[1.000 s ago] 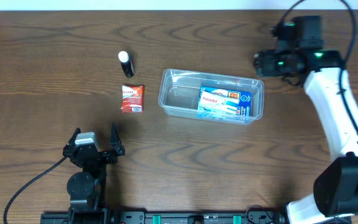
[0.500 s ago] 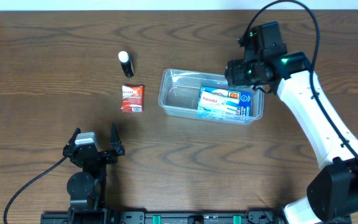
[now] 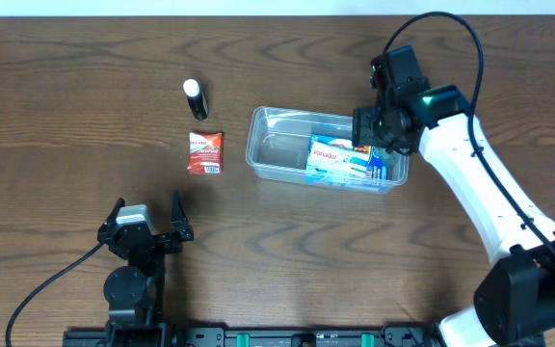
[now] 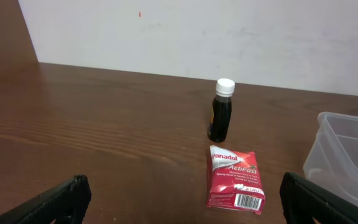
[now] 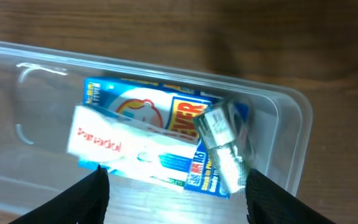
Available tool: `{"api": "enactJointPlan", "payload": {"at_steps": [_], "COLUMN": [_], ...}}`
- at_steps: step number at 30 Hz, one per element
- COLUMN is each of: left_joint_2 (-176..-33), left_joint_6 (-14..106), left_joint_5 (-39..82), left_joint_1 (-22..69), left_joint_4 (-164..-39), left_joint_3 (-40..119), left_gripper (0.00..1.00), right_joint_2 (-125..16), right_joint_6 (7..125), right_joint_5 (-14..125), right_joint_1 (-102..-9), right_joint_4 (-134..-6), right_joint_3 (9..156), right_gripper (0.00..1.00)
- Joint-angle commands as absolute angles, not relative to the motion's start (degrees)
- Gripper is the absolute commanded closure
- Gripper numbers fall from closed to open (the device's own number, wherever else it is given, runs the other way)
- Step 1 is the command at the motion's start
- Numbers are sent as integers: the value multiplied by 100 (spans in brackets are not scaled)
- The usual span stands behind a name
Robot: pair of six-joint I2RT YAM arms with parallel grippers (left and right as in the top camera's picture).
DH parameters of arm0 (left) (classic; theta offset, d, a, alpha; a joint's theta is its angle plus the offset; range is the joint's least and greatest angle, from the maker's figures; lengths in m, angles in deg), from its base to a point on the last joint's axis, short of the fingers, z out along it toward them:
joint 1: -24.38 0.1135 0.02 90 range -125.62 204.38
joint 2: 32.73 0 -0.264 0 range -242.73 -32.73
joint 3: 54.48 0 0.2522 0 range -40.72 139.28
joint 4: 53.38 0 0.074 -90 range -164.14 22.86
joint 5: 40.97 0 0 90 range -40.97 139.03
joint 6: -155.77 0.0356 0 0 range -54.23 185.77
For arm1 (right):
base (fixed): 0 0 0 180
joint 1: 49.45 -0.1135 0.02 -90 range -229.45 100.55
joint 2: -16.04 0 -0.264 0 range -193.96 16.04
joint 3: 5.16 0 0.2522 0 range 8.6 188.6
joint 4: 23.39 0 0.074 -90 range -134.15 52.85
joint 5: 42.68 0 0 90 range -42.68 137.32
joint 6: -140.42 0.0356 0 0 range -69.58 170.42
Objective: Pack container
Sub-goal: 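Carry the Zam-Buk tin over the container and lower it inside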
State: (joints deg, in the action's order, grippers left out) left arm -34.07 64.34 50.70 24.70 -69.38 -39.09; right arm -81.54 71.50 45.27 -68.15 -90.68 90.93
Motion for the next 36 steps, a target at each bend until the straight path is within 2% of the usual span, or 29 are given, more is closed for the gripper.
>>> {"api": "enactJointPlan", "payload": {"at_steps": [1, 17, 23, 28, 30, 33, 36], "left_joint_2": [-3407, -3407, -3407, -3407, -3407, -3407, -3407], "left_joint_6": [6489, 6489, 6489, 6489, 6491, 6491, 6489], "left_joint_5": [5114, 5114, 5114, 5114, 5114, 5114, 5114], "left_joint_1": [2496, 2496, 2496, 2496, 2496, 2496, 2496], "left_joint_4": [-7111, -7111, -7111, -7111, -7111, -7111, -7111], "left_joint_3": [-4049, -4049, -4049, -4049, -4049, -4049, -4049], "left_gripper": [2, 2, 2, 2, 2, 2, 2], "right_joint_2": [-8064, -8064, -8067, -8067, -8067, -8067, -8067], "right_joint_6": [7338, 6890, 6093, 5693, 5485, 5137, 4890], "right_joint_5": [4274, 4103, 3856, 3815, 3836, 3876, 3874], "right_joint_1": [-6831, -6811, -6806, -6747, -6741, -6741, -6723], "right_joint_4": [-8948, -8791, -8867, -8929, -8933, -8924, -8863], "right_joint_3": [8839, 8785, 8743, 8724, 8689, 8586, 8468], "right_gripper": [32, 32, 38, 53, 55, 58, 55]}}
